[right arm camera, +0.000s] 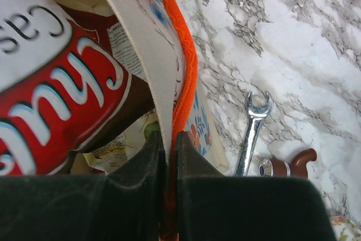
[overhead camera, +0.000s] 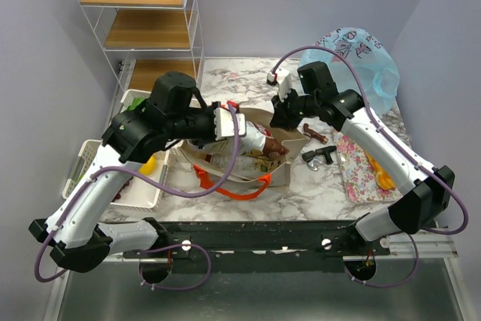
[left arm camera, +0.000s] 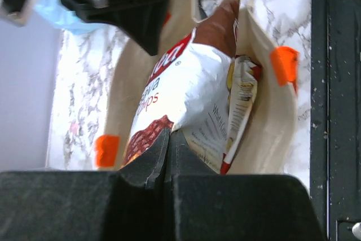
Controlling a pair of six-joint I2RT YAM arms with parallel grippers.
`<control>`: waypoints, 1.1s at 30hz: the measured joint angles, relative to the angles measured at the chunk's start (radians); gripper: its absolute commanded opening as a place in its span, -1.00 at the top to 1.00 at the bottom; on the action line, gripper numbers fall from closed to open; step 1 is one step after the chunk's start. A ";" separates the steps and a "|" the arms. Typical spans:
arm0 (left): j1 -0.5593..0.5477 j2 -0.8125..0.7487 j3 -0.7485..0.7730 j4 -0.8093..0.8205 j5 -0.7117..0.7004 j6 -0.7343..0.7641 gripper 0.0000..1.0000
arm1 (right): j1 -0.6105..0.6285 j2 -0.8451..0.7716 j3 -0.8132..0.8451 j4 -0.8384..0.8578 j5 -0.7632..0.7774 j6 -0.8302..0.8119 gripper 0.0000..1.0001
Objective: Untie the knot of the grocery bags and take out the mixed food
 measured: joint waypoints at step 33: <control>0.093 0.077 -0.035 0.118 0.010 -0.206 1.00 | 0.012 -0.183 0.006 0.104 -0.304 -0.100 -0.92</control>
